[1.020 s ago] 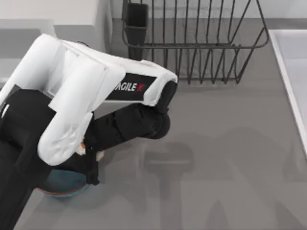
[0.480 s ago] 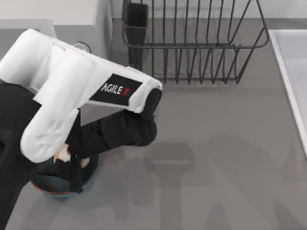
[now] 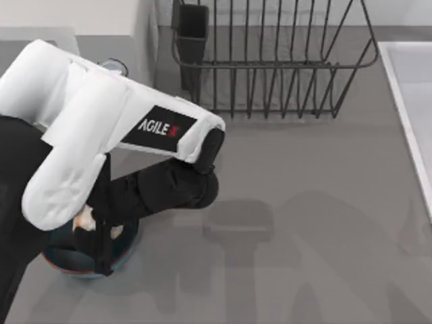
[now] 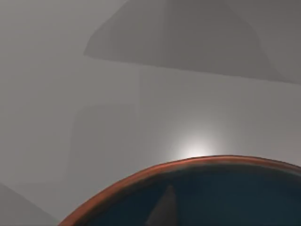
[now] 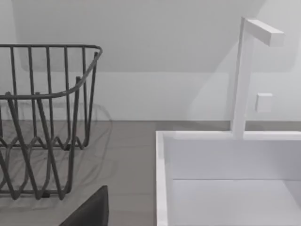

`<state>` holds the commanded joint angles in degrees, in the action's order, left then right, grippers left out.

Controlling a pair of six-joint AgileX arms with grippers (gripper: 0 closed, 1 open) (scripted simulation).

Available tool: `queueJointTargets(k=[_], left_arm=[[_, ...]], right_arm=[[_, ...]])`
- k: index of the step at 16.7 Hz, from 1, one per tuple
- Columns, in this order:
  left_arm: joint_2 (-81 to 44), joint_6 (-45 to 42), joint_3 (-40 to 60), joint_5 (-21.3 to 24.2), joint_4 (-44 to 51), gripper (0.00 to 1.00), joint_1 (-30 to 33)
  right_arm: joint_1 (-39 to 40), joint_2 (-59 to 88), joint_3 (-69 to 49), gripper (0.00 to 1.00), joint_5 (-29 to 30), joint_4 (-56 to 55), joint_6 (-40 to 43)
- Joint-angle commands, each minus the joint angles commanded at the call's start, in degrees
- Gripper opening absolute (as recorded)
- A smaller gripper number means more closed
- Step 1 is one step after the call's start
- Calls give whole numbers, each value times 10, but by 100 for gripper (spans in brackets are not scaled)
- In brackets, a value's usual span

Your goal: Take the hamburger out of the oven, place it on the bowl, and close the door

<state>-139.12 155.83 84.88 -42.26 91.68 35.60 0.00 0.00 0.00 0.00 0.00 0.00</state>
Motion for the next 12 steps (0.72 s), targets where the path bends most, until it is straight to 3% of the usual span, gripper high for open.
queueJointTargets(k=[11, 12], left_arm=[[0, 0, 0, 0, 0, 98, 0], [0, 0, 0, 0, 0, 100, 0]], right_arm=[[0, 0, 0, 100, 0, 0, 0], [0, 0, 0, 100, 0, 0, 0]])
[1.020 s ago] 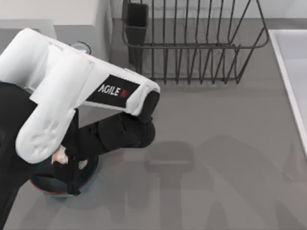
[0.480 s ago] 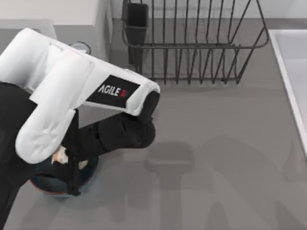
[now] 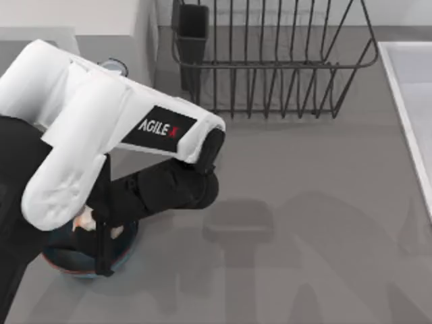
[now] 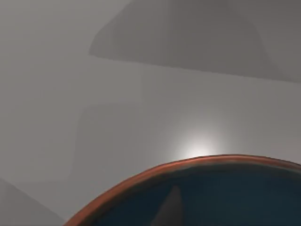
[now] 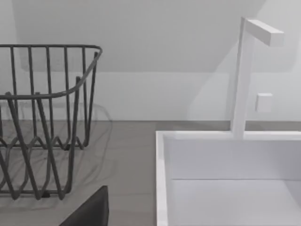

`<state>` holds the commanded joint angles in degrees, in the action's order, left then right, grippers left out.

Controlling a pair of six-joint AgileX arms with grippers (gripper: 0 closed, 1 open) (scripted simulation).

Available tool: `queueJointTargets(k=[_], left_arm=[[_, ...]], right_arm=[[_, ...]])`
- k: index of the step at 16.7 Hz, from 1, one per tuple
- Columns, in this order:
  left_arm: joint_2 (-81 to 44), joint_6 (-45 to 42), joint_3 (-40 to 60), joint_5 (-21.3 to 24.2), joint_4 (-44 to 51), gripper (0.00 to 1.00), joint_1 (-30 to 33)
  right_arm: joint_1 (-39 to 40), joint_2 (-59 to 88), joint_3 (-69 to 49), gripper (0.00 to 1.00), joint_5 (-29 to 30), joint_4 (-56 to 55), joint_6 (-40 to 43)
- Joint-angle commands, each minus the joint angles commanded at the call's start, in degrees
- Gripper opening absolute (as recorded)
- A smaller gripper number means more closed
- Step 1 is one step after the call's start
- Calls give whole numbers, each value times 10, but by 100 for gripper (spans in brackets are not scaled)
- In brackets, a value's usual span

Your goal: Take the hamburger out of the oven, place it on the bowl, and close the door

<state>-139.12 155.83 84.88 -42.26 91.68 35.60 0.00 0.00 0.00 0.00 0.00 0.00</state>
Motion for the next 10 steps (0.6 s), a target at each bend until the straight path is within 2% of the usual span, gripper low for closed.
queueJointTargets(k=[10], left_arm=[[28, 7, 6, 4, 4, 100, 13]], right_arm=[[0, 0, 0, 100, 0, 0, 0]])
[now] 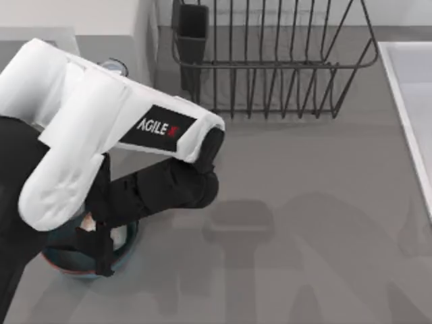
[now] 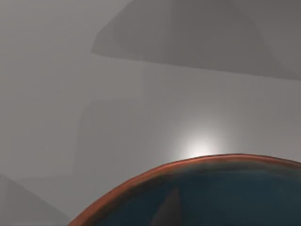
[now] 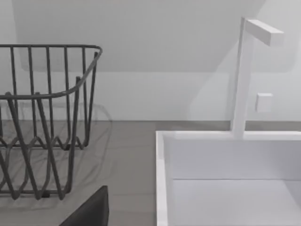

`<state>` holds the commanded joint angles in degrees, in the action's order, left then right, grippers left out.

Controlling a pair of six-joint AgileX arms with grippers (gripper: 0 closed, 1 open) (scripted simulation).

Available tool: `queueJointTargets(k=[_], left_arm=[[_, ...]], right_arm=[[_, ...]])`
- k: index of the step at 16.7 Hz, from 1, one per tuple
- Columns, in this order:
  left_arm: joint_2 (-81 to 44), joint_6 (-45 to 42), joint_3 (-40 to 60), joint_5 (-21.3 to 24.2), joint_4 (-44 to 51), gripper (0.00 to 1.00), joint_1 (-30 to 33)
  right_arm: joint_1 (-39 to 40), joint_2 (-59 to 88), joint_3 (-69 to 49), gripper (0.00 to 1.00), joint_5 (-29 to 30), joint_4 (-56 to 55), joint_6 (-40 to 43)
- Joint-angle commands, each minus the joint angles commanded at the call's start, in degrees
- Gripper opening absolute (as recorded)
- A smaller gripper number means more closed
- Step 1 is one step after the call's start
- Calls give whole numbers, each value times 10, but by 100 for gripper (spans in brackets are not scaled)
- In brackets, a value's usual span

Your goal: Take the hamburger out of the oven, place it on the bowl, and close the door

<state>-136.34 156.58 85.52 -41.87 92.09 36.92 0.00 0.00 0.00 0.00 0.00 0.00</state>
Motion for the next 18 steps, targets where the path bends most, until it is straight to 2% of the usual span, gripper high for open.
queueJointTargets(k=[4, 8, 12, 18], left_arm=[[78, -78, -53, 43, -69, 100, -10], [250, -248, -158, 118, -199, 100, -37], [510, -512, -298, 205, -364, 100, -83], [937, -1016, -538, 323, -623, 100, -186]], right_arm=[[0, 0, 0, 100, 0, 0, 0], [0, 0, 0, 100, 0, 0, 0], [0, 0, 0, 100, 0, 0, 0], [0, 0, 0, 100, 0, 0, 0]])
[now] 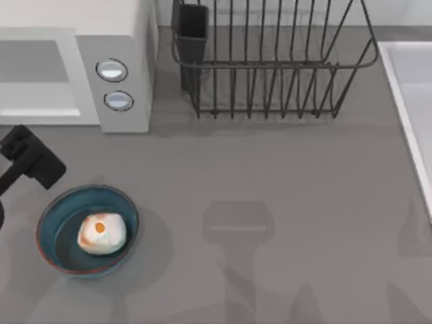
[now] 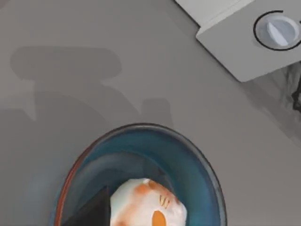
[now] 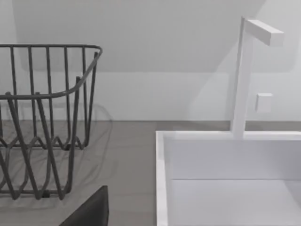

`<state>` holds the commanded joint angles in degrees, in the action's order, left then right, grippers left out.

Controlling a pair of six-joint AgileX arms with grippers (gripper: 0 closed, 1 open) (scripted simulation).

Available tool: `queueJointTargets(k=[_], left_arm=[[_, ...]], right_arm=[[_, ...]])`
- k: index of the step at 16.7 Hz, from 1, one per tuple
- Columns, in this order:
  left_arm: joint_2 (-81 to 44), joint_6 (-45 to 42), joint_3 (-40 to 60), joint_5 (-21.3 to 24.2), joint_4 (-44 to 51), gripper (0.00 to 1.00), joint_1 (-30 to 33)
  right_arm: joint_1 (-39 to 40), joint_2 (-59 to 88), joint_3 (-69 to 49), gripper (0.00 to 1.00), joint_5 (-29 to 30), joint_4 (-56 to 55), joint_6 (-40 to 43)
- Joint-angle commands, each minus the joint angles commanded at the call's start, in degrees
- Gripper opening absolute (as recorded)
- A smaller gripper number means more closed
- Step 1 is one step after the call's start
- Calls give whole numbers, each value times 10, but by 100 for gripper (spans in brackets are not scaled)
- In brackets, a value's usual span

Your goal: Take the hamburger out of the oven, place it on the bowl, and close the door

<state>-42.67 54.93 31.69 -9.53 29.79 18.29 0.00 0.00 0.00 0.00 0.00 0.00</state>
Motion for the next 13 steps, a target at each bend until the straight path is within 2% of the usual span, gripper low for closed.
queueJointTargets(k=[3, 6, 9, 13], left_arm=[[182, -218, -112, 43, -112, 100, -58], [316, -382, -208, 72, -202, 100, -113], [395, -490, -276, 88, -264, 100, -156], [427, -549, -317, 95, -298, 100, -183]], right_arm=[[0, 0, 0, 100, 0, 0, 0], [0, 0, 0, 100, 0, 0, 0], [0, 0, 0, 100, 0, 0, 0], [0, 0, 0, 100, 0, 0, 0]])
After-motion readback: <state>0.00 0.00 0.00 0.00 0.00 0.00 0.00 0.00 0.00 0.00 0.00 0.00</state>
